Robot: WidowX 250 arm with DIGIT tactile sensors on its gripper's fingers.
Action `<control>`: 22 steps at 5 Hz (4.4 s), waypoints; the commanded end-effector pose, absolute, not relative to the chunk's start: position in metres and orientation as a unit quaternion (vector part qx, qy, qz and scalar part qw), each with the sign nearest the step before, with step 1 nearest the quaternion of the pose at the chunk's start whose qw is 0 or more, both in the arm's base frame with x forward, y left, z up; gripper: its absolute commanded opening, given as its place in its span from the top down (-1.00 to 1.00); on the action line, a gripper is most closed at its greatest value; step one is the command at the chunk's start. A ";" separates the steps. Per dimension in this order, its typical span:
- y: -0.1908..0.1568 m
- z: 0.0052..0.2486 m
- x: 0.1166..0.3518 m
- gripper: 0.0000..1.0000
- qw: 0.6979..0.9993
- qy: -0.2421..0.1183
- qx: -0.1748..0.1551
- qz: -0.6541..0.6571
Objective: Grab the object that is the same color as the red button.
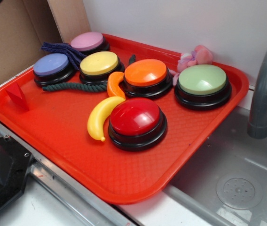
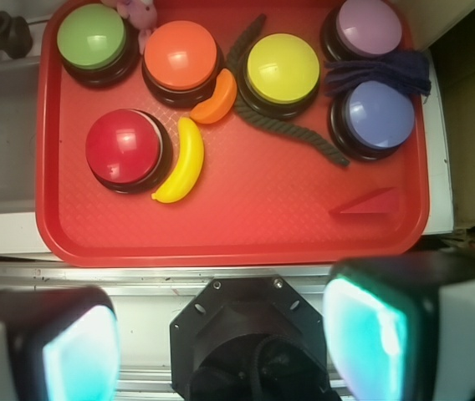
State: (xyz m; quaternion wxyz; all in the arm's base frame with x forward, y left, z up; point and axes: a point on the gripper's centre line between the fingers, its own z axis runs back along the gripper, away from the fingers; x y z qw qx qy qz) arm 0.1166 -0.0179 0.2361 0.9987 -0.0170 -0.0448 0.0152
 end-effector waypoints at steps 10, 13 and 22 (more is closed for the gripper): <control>0.134 0.061 0.137 -1.00 0.871 -0.099 0.091 0.472; 0.141 0.028 0.147 -0.63 0.885 -0.128 0.080 0.441; 0.012 0.159 0.159 1.00 0.985 -0.078 -0.077 0.132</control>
